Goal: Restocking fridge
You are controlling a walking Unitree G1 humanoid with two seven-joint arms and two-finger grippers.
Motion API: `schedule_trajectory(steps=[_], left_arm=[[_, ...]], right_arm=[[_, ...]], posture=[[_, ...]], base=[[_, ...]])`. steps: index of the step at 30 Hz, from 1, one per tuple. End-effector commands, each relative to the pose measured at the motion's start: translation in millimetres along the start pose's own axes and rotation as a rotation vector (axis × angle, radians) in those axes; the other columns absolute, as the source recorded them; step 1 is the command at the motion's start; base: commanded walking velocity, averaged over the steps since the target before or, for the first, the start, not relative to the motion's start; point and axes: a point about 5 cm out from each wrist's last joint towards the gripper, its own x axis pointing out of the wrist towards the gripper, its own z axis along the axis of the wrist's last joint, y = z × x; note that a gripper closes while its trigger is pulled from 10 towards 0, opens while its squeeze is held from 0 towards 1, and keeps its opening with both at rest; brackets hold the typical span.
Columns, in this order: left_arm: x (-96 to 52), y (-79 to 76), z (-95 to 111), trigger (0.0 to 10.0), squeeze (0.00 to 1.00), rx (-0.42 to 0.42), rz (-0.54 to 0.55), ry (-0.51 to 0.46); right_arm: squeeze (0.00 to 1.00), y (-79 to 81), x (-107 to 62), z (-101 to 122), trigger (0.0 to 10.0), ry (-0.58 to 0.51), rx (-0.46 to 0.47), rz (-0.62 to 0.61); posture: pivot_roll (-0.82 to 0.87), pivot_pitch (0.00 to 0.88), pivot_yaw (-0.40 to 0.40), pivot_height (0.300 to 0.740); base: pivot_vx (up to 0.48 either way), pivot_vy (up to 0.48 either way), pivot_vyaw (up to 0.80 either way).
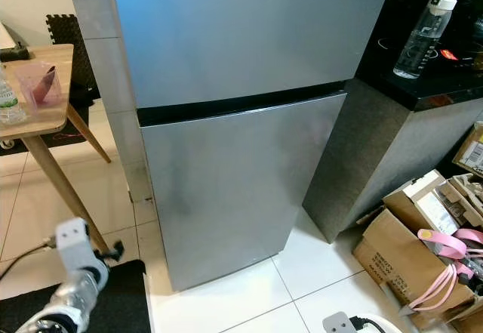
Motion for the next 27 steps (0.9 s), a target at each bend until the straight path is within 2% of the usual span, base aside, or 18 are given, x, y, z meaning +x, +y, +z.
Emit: schedule_trajectory(steps=[1,3,5,7,8,9,10,15,16,17,19,20,23,25,27], left_arm=[[2.6,1.1,14.1,10.0,1.00,-0.008,-0.008,-0.052],[5.3,-4.3,24.3,10.0,1.00,0.000,-0.035,-0.086],[6.0,-7.7,24.5,10.0,1.00,0.014,-0.049,-0.081],[5.3,-10.4,16.3,10.0,1.00,0.046,-0.058,-0.040],[3.8,-9.1,8.2,10.0,0.45,0.054,-0.050,-0.005],[2.6,-7.7,3.0,10.0,0.45,0.055,-0.044,0.017],[-0.2,-5.7,-7.3,10.0,0.00,0.052,-0.038,0.053],[-28.3,14.6,-75.2,10.0,0.00,0.120,0.036,0.296],[-28.3,14.6,-75.2,10.0,0.00,0.120,0.036,0.296],[-46.8,27.2,-104.5,10.0,0.00,0.142,0.069,0.403],[-51.6,30.0,-111.3,10.0,0.00,0.150,0.075,0.429],[-60.0,34.9,-122.4,10.0,0.00,0.169,0.077,0.473],[-65.8,38.1,-129.5,10.0,0.00,0.187,0.078,0.504],[-80.6,47.0,-145.6,10.0,0.00,0.218,0.094,0.574],[-84.2,49.2,-149.1,10.0,0.00,0.223,0.097,0.589]], right_arm=[[0.00,-2.5,0.0,3.0,10.0,-0.016,0.014,-0.012],[0.00,-1.5,0.0,2.3,10.0,-0.015,0.016,-0.010],[0.00,-0.9,0.0,1.7,10.0,-0.013,0.017,-0.008],[0.00,0.3,0.0,0.6,10.0,-0.010,0.019,-0.005],[0.00,0.9,0.0,0.1,10.0,-0.008,0.019,-0.003],[0.00,1.3,0.0,-0.2,10.0,-0.008,0.019,-0.002],[0.00,2.2,0.0,-1.1,10.0,-0.005,0.019,0.000],[0.00,4.4,-0.2,-4.8,10.0,0.011,0.004,0.009],[0.00,4.4,-0.2,-4.8,10.0,0.011,0.004,0.009],[0.00,5.0,-0.3,-6.1,10.0,0.016,-0.006,0.013],[0.00,5.2,-0.3,-6.4,10.0,0.017,-0.009,0.014],[0.00,5.2,-0.4,-6.7,10.0,0.018,-0.012,0.014],[0.00,5.1,-0.4,-6.9,10.0,0.019,-0.014,0.015],[0.00,5.4,-0.4,-6.9,10.0,0.019,-0.020,0.017],[0.00,5.6,-0.4,-6.8,10.0,0.018,-0.022,0.018]], posture=[[-0.06,0.000,-0.040,0.740],[-0.06,0.000,-0.035,0.740],[-0.06,0.000,-0.033,0.740],[-0.06,0.000,-0.030,0.740],[-0.06,0.000,-0.030,0.740],[-0.06,0.000,-0.030,0.740],[-0.06,0.000,-0.029,0.740],[-0.05,0.000,-0.035,0.740],[-0.05,0.000,-0.035,0.740],[-0.05,0.000,-0.035,0.740],[-0.05,0.000,-0.035,0.740],[-0.04,0.000,-0.040,0.740],[-0.04,0.000,-0.043,0.740],[-0.04,0.000,-0.041,0.740],[-0.04,0.000,-0.043,0.740]], base=[[0.000,0.000,0.00],[0.000,0.000,0.00],[0.000,0.000,0.00],[0.000,0.000,0.00],[0.000,0.000,0.00],[0.000,0.000,0.00],[0.000,0.000,0.00],[0.000,0.000,0.00],[0.000,0.000,0.00],[0.000,0.000,0.00],[0.000,0.000,0.00],[0.000,0.000,0.00],[0.000,0.000,0.00],[0.244,0.000,0.00],[0.247,0.000,0.00]])
